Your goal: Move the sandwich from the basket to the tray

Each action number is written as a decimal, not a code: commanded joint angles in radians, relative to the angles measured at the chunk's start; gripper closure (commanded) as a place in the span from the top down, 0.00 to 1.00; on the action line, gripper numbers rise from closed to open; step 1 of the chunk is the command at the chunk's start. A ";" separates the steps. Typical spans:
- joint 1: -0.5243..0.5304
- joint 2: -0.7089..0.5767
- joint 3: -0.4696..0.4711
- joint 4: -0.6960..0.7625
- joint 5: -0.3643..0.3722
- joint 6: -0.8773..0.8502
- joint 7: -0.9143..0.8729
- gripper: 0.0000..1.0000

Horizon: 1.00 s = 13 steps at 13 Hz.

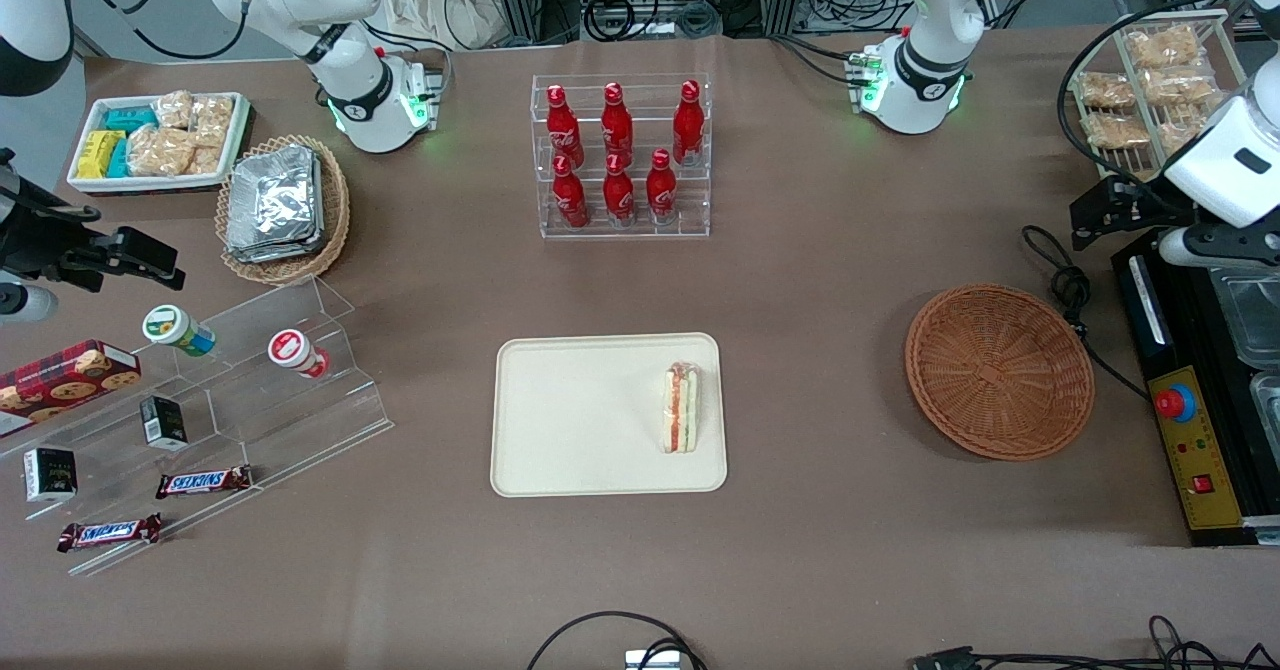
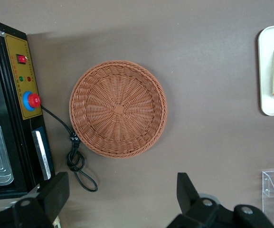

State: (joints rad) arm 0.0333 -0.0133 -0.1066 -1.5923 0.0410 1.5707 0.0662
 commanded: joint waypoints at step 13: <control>0.003 -0.002 0.001 0.032 -0.075 -0.015 0.001 1.00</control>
State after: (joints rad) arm 0.0362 -0.0139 -0.1046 -1.5848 -0.0210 1.5708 0.0658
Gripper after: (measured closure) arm 0.000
